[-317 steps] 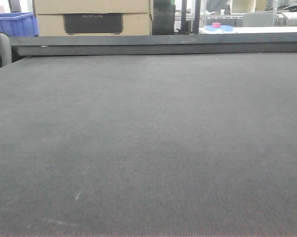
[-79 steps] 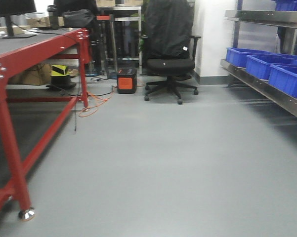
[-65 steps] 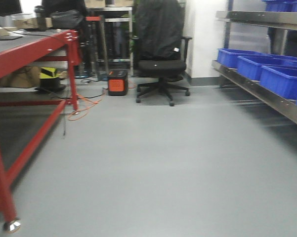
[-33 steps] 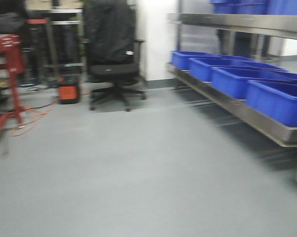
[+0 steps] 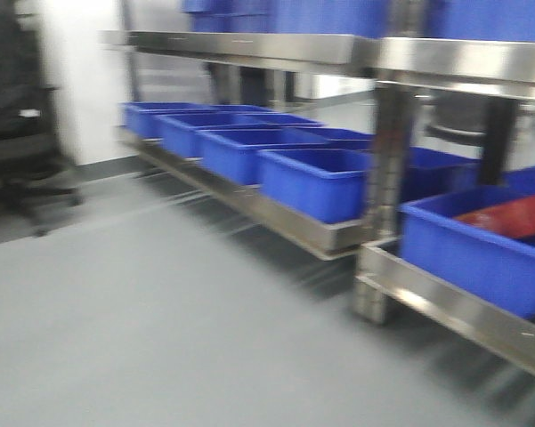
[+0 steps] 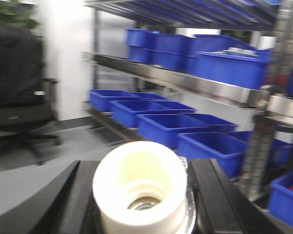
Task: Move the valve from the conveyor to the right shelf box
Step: 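Drive the base away from the conveyor to the blue-bin shelf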
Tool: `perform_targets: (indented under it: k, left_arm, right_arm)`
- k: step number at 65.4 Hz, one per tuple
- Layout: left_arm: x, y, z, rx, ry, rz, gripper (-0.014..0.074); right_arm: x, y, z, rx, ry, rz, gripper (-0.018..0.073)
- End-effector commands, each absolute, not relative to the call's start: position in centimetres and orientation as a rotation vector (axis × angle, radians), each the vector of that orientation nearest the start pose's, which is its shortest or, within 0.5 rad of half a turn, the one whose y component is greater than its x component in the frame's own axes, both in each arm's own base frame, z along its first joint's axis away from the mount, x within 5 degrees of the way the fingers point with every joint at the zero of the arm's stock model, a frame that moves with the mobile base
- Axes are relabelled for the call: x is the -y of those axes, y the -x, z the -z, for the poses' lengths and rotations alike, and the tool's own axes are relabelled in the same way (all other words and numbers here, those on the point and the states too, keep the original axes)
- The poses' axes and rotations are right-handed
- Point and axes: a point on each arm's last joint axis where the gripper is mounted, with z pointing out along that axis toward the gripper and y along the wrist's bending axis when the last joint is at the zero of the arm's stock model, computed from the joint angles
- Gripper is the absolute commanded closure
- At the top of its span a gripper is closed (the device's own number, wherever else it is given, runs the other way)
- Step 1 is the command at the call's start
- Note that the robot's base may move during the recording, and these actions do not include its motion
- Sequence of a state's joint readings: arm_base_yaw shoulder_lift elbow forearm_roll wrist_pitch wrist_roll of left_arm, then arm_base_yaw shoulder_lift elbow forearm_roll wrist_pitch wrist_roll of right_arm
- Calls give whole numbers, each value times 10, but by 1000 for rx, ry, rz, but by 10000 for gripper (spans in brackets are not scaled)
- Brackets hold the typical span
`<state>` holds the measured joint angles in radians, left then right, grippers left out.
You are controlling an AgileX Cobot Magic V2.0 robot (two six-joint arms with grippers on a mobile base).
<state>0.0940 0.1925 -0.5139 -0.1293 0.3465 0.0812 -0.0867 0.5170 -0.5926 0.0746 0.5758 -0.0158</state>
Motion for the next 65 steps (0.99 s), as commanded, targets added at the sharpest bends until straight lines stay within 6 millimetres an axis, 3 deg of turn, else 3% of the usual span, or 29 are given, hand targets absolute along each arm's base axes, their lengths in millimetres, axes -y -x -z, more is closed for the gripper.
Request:
perform_targets:
  k: [1, 65]
  left_arm:
    - [0, -40, -348, -1435, 73, -8, 707]
    - [0, -40, -348, -1435, 73, -8, 707]
  right_arm:
    - [6, -101, -333, -1878, -95, 4, 721]
    - [6, -101, -333, -1878, -95, 4, 721]
